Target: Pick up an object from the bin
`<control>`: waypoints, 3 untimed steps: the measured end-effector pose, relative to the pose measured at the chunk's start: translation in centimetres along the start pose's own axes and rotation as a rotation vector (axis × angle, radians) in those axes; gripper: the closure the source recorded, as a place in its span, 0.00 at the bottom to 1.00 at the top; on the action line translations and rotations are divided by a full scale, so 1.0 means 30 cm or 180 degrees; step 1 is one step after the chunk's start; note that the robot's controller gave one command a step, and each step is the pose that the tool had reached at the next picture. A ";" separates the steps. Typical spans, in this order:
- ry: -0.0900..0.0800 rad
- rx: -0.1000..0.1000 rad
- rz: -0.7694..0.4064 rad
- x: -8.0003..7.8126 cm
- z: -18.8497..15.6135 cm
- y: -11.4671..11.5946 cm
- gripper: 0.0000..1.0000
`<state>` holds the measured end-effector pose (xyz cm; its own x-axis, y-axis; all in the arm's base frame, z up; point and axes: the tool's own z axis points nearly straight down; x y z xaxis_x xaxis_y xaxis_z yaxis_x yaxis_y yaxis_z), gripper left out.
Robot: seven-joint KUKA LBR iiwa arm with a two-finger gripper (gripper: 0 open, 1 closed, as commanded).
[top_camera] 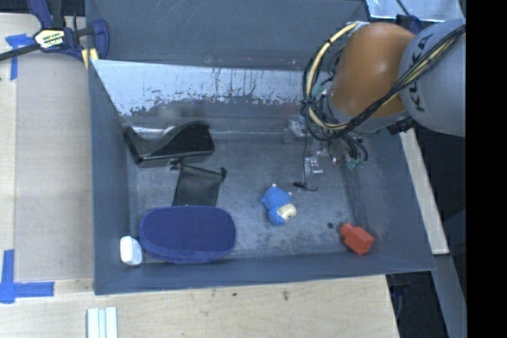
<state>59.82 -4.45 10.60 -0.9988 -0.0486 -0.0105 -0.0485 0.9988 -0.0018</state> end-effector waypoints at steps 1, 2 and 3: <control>0.0027 -0.0011 0.0892 0.124 -0.107 0.259 0.00; 0.0038 -0.0001 0.0603 0.284 -0.087 0.255 0.00; 0.0044 0.0011 0.0760 0.300 0.093 0.007 0.00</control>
Offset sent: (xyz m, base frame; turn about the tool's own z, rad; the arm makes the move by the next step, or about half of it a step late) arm -0.0420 0.0731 0.0304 0.2841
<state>50.85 -4.69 7.71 -0.9820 0.1891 0.0027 0.1891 0.9819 -0.0044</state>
